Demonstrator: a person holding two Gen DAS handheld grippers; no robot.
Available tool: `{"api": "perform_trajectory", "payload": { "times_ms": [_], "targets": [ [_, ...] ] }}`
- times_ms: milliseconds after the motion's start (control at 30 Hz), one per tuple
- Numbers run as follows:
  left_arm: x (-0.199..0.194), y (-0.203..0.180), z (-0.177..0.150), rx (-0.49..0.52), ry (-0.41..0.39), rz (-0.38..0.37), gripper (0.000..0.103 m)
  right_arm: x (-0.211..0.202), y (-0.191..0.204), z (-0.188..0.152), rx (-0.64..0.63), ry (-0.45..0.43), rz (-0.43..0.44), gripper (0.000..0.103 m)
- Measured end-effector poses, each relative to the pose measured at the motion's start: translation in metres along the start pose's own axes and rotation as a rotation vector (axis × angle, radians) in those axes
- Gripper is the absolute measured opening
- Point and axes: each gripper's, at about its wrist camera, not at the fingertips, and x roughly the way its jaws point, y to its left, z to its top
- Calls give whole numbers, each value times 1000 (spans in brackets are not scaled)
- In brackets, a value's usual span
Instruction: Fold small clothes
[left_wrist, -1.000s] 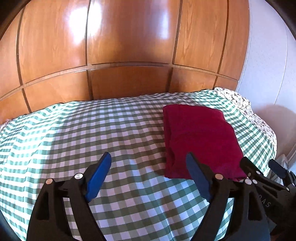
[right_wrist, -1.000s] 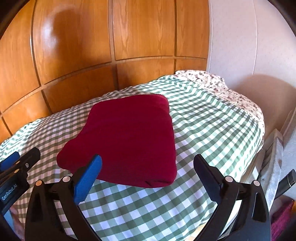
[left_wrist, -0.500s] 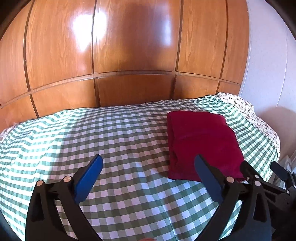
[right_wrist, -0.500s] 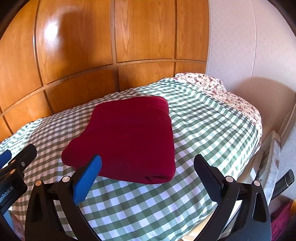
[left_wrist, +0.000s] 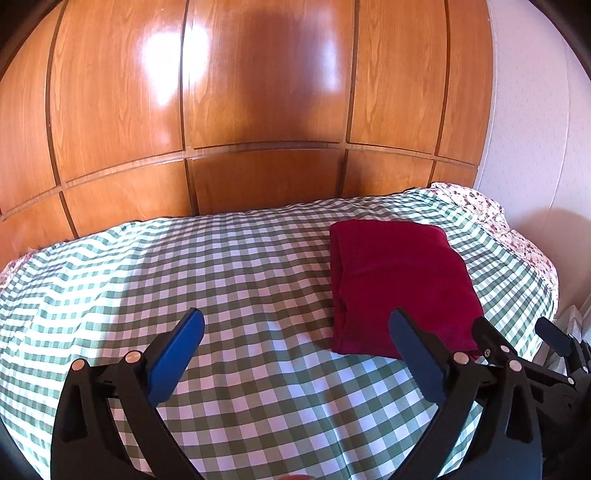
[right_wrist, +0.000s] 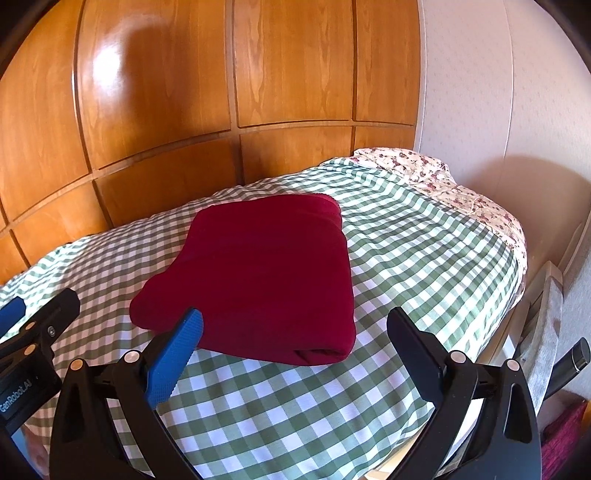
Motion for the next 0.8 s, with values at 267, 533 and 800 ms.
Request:
{"api": "perform_trajectory", "payload": {
  "times_ms": [267, 533, 800],
  "targets": [
    [-7, -3, 1, 10, -16, -9, 100, 1, -1, -1, 4, 0, -1, 99],
    [-10, -4, 1, 4, -16, -7, 100, 4, -1, -4, 13, 13, -2, 99],
    [-8, -5, 0, 11, -4, -15, 100, 8, -2, -8, 18, 29, 0, 99]
  ]
}}
